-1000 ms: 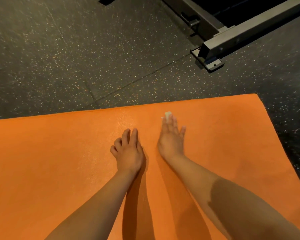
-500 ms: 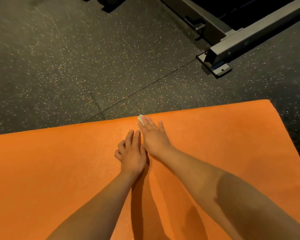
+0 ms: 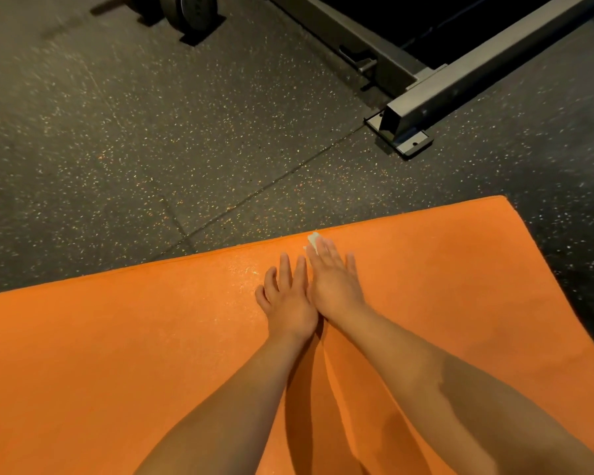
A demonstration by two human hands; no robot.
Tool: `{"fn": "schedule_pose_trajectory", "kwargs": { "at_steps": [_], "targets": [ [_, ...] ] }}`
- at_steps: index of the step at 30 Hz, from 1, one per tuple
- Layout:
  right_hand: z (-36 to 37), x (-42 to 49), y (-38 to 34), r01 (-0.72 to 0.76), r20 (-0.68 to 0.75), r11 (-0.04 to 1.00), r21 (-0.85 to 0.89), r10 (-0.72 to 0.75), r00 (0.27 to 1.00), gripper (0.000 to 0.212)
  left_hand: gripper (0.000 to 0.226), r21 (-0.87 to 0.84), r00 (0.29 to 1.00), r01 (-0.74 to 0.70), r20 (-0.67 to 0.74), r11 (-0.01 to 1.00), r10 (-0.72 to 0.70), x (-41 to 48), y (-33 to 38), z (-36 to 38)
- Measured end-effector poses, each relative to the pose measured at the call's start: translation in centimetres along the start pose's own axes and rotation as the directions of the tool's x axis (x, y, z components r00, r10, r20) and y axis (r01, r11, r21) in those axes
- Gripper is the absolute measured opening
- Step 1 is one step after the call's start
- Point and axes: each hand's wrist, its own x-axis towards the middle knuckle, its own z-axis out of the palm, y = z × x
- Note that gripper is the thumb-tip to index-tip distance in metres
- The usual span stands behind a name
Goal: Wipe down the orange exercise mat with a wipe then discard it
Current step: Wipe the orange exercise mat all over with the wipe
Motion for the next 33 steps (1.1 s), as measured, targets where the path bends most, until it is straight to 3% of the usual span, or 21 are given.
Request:
{"fn": "schedule_pose_trajectory", "kwargs": {
  "at_steps": [2,7,12,17,23,30,33],
  "targets": [
    [-0.3,-0.1,1.8,0.074,0.003,0.994,-0.082,-0.074,0.997,0.071,0.057,0.005,1.0,0.003,-0.018,1.0,-0.003,-0.1,0.3,-0.1],
    [-0.3,-1.9,4.4,-0.1,-0.064,0.994,-0.033,0.098,0.993,0.076,0.056,0.009,0.997,-0.044,-0.059,0.999,0.044,-1.8,2.0,0.8],
    [1.2,-6.4,5.5,0.152,0.006,0.985,-0.077,-0.152,0.988,0.06,0.053,-0.014,0.997,-0.017,-0.073,1.0,0.016,-4.6,2.9,2.2],
    [0.6,-8.4,7.6,-0.104,-0.07,0.993,-0.053,0.1,0.993,0.065,0.06,0.064,0.995,-0.092,0.034,0.994,0.09,-7.3,2.7,2.6],
    [1.4,-16.6,6.6,0.069,0.077,0.997,-0.024,-0.067,0.995,0.059,0.056,-0.032,0.998,0.015,0.053,0.999,-0.014,-13.3,4.4,4.4],
    [2.5,-22.2,8.4,-0.051,0.085,0.995,-0.081,0.057,0.995,0.064,0.059,0.027,0.989,-0.029,0.149,0.999,0.025,-20.0,3.8,5.8],
    [3.2,-27.0,7.7,0.048,0.189,0.997,-0.06,-0.036,0.981,0.063,0.055,0.033,0.984,-0.005,0.18,0.999,-0.001,-23.7,3.7,6.1]
  ]
}}
